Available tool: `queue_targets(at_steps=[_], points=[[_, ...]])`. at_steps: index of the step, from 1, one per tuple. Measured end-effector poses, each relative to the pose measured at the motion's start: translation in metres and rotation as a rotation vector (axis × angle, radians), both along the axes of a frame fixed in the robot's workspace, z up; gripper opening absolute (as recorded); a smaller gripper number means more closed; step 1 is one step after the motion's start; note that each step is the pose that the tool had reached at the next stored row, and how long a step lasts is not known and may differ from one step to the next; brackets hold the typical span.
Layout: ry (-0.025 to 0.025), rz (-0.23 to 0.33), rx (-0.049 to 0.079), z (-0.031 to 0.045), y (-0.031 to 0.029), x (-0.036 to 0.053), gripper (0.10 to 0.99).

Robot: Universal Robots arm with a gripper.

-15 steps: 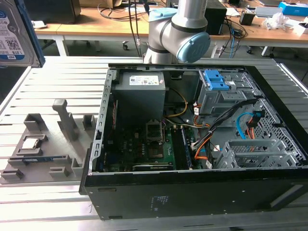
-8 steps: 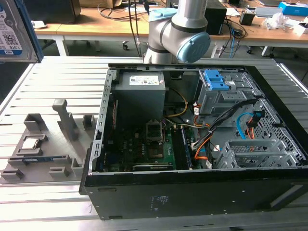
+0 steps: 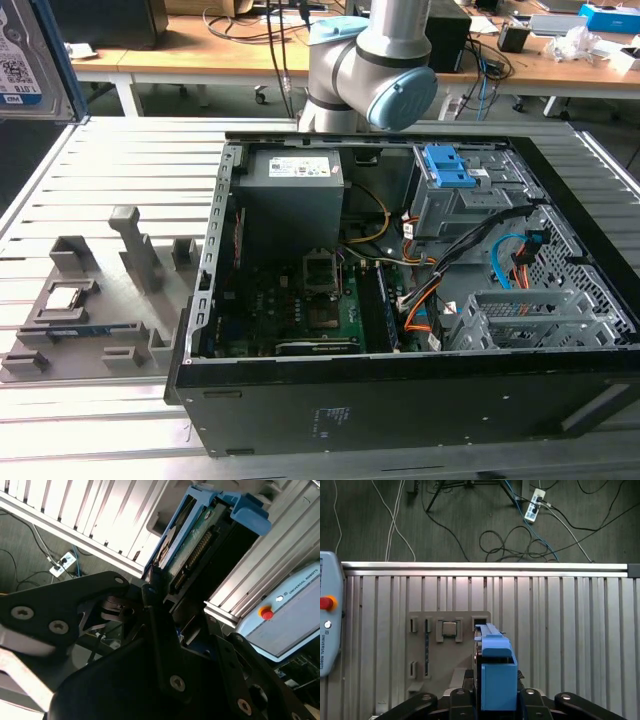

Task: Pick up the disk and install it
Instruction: 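Pick up the disk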

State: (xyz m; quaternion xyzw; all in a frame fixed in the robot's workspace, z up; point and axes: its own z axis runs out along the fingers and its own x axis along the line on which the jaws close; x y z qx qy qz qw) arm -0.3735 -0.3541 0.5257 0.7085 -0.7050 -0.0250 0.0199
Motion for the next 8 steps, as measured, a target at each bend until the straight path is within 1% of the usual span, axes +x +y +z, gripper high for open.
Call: queue_targets(at_steps=[3, 8], points=[[0.0009, 0.0, 0.001, 0.0029, 0.0, 0.0001, 0.365], [0.003, 0.0, 0.003, 0.0098, 0.0, 0.0004, 0.365]])
